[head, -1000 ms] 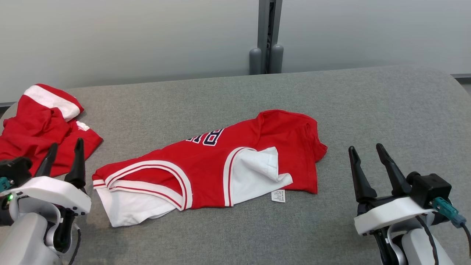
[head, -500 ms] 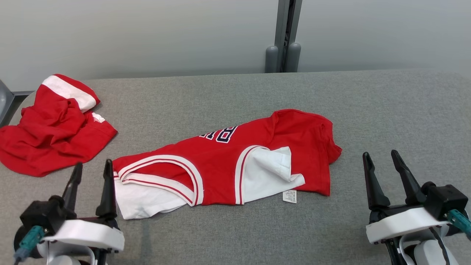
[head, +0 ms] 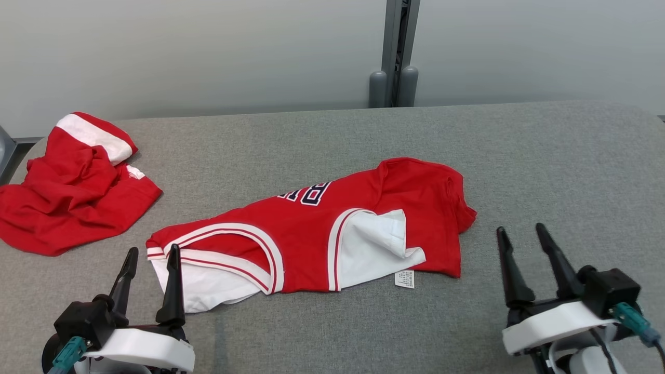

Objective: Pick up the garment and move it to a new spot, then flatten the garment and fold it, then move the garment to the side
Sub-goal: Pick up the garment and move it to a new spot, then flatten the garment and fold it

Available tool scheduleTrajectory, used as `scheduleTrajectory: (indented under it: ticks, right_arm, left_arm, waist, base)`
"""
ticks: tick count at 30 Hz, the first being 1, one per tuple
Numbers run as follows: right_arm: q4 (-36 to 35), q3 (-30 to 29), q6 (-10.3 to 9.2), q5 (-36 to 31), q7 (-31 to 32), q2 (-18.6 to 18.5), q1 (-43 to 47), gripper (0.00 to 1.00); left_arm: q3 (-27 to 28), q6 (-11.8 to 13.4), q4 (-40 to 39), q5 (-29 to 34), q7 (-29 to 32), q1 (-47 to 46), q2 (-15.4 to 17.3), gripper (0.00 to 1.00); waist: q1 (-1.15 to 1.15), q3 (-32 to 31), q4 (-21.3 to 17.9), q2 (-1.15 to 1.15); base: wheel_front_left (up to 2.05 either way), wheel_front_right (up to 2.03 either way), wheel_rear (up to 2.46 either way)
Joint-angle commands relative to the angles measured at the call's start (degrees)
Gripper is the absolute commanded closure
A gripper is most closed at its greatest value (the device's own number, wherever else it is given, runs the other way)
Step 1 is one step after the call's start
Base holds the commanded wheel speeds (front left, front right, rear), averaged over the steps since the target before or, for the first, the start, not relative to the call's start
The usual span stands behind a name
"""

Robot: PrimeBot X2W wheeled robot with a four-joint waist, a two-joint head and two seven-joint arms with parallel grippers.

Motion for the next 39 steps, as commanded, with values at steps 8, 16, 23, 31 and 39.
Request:
scheduleTrajectory:
  ticks: [8,16,23,31,39]
  right_arm:
    - [4.8,7.8,0.13,2.4,-0.2,-2.2,-2.5,0.00]
    - [14.5,15.5,0.13,4.9,3.8,-3.4,-8.6,0.00]
    - [22.4,17.5,0.13,7.8,5.7,-3.6,-13.1,0.00]
    - [29.0,18.8,0.13,8.8,3.5,-3.7,-16.6,0.92]
    - [30.7,20.1,0.13,9.3,0.9,-3.2,-18.4,1.00]
  left_arm:
    - [-0.8,-0.9,0.7,0.5,-0.1,-0.7,-0.5,0.00]
    - [-1.7,-1.5,1.4,0.2,0.0,-1.8,-1.2,0.00]
    - [-2.0,-1.9,2.3,-0.1,0.0,-3.0,-2.1,0.00]
    - [-1.7,-2.7,3.7,-0.3,0.0,-3.6,-2.9,0.00]
    - [-0.9,-3.6,4.5,0.6,-0.1,-3.8,-3.5,0.00]
  waist:
    - [0.00,0.2,1.4,0.00]
    - [0.00,1.1,4.9,0.00]
    - [0.00,2.1,9.0,0.00]
    - [0.00,3.0,12.8,0.00]
    - [0.00,2.5,14.4,0.00]
  base:
    - [0.00,0.00,0.00]
    - [0.00,0.00,0.00]
    - [0.00,0.00,0.00]
    - [0.00,0.00,0.00]
    - [0.00,0.00,0.00]
